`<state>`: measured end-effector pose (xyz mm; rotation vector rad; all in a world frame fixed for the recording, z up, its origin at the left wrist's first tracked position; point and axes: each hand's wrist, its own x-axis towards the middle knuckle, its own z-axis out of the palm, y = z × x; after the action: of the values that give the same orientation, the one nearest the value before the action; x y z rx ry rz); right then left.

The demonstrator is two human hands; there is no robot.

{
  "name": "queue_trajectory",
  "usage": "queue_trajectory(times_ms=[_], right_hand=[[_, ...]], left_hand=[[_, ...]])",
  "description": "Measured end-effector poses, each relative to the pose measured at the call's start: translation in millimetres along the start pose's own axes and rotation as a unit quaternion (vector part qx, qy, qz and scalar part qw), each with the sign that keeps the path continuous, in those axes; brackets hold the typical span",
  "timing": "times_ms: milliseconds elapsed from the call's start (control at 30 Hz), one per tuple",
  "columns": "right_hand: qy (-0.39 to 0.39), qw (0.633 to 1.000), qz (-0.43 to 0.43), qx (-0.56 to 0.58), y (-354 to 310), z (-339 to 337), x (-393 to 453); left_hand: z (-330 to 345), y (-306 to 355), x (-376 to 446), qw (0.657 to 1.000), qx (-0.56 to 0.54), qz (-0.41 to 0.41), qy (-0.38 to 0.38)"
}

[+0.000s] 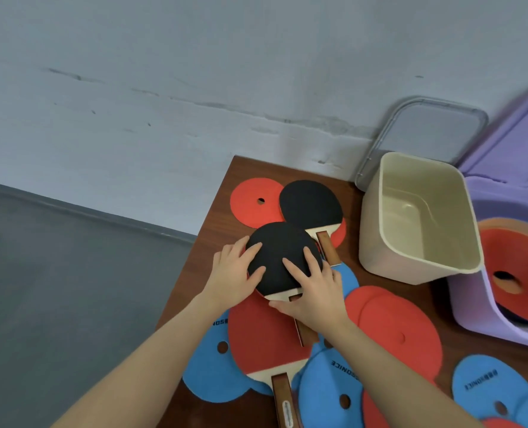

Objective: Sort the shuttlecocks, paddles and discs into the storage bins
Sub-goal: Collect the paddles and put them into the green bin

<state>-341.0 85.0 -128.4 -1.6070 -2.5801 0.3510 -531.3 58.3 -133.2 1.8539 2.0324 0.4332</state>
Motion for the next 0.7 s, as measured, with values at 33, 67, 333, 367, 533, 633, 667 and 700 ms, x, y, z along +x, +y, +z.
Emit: queue_trajectory(times_ms=[33,67,333,367,533,633,667,700], right_hand=[[0.009,1.000,0.004,0.005,4.2,-3.9,-8.2],[0.021,1.000,0.008,0.009,8.5,-7.2,-16.8],[0.047,0.997,0.061,0.011,53.2,-19.2,-94.8],[0.046,0.996,0.074,0.012,58.7,-19.5,-102.7],[0.038,0.993,0.111,0.010,76.2,-15.6,-137.6],[0.017,0.991,0.131,0.013,79.0,-7.0,-156.0],[0.004,0.990,0.139,0.012,79.5,-4.2,-161.4],[-0.004,0.989,0.146,0.009,80.3,-1.5,-166.5]], left_hand=[[1.1,7.5,-4.3,1.000,0.008,0.007,-0.005],[1.9,15.7,-8.8,1.000,0.014,0.009,-0.010],[23.9,79.0,-72.1,0.996,-0.004,-0.086,0.015],[28.2,83.8,-81.5,0.993,-0.010,-0.115,0.017],[49.3,97.7,-123.8,0.978,0.053,-0.195,-0.052],[59.6,101.1,-135.9,0.961,0.060,-0.253,-0.099],[62.3,101.5,-137.6,0.958,0.053,-0.262,-0.100],[64.7,101.2,-138.9,0.959,0.049,-0.264,-0.094]])
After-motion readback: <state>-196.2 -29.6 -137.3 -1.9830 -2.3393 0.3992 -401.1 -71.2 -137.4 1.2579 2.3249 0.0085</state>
